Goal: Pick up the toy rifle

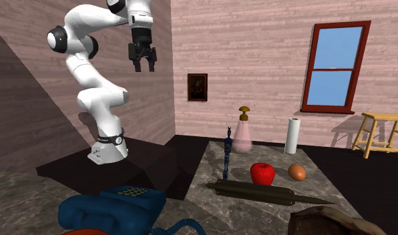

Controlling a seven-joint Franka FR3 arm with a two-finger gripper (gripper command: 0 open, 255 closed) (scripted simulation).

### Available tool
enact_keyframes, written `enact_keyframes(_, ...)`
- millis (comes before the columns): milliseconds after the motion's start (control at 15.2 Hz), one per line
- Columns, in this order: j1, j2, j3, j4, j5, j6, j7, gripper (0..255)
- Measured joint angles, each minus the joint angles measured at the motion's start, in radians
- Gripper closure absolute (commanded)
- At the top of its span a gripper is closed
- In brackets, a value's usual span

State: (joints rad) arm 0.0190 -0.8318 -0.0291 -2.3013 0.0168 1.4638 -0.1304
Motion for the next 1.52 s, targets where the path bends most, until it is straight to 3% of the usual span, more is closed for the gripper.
enact_keyframes(198,-0.006,0.002,0.028,-0.024,0.021,0.027,0.051,0)
enact_keyframes(726,-0.037,0.068,0.215,-0.144,0.150,0.238,0.383,0)
enact_keyframes(1188,-0.078,0.232,0.389,-0.159,0.228,0.446,0.678,0)
enact_keyframes(1518,-0.134,0.414,0.512,-0.111,0.223,0.600,0.901,0)
